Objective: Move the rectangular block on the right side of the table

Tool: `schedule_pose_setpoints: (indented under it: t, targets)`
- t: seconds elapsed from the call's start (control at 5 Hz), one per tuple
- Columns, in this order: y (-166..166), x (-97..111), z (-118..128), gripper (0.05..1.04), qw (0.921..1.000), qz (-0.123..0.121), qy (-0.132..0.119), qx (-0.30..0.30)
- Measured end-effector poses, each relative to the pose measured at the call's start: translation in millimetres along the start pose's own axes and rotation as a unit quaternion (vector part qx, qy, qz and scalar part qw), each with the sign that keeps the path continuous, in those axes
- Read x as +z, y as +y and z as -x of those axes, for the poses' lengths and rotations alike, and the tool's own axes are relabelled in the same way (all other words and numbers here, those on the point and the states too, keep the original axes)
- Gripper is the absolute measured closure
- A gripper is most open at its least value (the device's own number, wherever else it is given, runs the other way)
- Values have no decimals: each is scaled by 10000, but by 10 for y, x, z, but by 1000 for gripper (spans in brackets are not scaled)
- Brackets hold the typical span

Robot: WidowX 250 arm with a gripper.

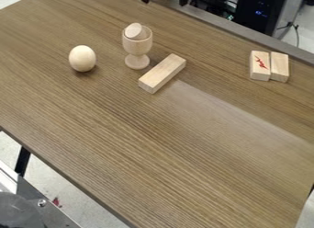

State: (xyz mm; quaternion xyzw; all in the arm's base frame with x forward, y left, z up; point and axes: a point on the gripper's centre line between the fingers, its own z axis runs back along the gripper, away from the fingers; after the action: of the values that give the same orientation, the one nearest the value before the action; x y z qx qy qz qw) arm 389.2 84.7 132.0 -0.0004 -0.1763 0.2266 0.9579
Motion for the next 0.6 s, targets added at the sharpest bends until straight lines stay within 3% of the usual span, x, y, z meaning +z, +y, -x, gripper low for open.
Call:
schedule_pose_setpoints:
  t: [0.4, 0.6]
  targets:
    - [22, -190, 130, 83, 9993, 59, 376, -62]
    - [-44, -221, 221, 83, 9952, 408, 571, -681]
